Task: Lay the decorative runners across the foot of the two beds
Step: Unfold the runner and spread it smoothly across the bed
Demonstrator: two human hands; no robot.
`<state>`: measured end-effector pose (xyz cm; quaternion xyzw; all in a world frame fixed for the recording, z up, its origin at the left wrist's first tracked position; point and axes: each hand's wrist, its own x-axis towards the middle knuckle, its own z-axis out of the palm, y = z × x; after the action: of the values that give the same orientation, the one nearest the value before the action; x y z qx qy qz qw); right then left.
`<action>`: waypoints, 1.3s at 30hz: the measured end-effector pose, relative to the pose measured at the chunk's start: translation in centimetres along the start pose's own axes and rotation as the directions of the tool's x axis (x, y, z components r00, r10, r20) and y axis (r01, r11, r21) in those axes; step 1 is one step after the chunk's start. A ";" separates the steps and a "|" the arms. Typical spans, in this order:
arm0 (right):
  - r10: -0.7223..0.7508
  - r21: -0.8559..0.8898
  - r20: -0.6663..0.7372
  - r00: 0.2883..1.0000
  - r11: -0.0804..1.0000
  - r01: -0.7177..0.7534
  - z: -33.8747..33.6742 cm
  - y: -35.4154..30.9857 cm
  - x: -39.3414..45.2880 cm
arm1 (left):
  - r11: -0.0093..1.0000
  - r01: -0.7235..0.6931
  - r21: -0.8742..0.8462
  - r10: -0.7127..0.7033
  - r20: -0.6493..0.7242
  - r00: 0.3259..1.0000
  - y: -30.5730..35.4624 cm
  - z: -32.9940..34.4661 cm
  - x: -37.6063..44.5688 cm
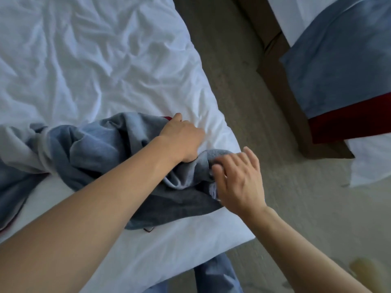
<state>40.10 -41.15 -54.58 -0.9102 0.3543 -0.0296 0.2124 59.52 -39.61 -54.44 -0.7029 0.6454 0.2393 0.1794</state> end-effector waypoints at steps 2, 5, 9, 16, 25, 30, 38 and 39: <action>0.090 -0.027 -0.032 0.995 0.995 -0.091 -0.2 0.8 1.1 | 0.998 -0.033 -0.059 0.041 0.136 0.990 0.0 -0.1 -0.3; 0.195 -0.173 0.236 0.952 0.972 -0.156 0.1 1.4 2.9 | 0.992 -0.047 -0.118 0.075 0.251 0.965 0.1 -0.3 -0.4; 0.184 -0.163 0.172 0.968 0.974 -0.156 -0.3 2.2 2.9 | 0.998 -0.065 -0.024 0.062 -0.115 0.991 0.0 -0.8 -0.6; 0.356 -0.116 0.017 0.934 0.929 -0.351 -3.3 6.2 3.5 | 0.995 -0.099 0.029 0.100 -0.516 0.851 5.9 -0.5 -1.6; 0.393 0.229 0.418 0.819 0.827 -0.514 -4.1 3.8 7.1 | 0.989 -0.118 -0.086 0.082 -0.345 0.935 5.4 -0.7 -0.8; 0.295 0.202 0.420 0.858 0.892 -0.405 -3.7 3.5 6.7 | 0.977 -0.073 -0.198 -0.009 -0.384 0.923 3.7 -1.9 0.0; 0.104 0.120 0.033 0.994 0.987 -0.107 -4.8 4.5 3.7 | 0.931 -0.224 -0.289 0.201 -0.105 0.974 3.4 -3.1 3.4; 0.112 0.109 0.044 0.993 0.987 -0.117 -4.8 4.7 3.8 | 0.922 -0.237 -0.306 0.202 -0.143 0.969 3.6 -2.9 3.5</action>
<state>39.01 -48.50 -52.45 -0.8754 0.3998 -0.0202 0.2709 56.45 -44.48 -53.79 -0.6579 0.6813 0.3209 -0.0007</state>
